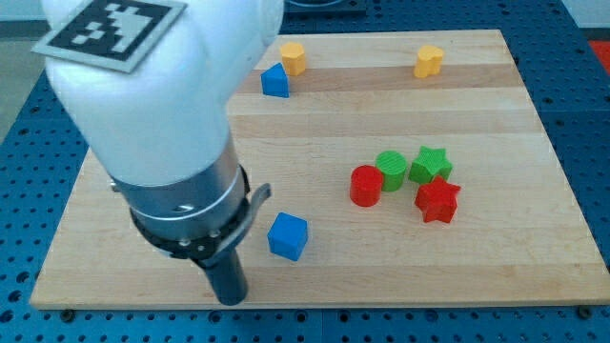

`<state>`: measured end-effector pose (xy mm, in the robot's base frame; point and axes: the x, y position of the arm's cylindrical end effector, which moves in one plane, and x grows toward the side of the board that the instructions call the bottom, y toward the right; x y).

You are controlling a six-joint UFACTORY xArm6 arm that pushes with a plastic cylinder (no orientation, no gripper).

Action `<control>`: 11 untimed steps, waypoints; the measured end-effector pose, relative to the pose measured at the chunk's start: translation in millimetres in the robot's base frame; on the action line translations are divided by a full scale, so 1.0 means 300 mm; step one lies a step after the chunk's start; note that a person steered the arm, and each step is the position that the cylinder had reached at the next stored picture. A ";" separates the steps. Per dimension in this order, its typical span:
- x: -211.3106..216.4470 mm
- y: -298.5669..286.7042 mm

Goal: Push the blue cube towards the center of the board

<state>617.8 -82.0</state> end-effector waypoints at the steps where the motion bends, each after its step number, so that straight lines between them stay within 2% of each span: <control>1: -0.002 0.069; 3: -0.104 0.242; 5: -0.135 0.215; 7: -0.136 0.054; 8: -0.156 0.038; 11: -0.313 0.041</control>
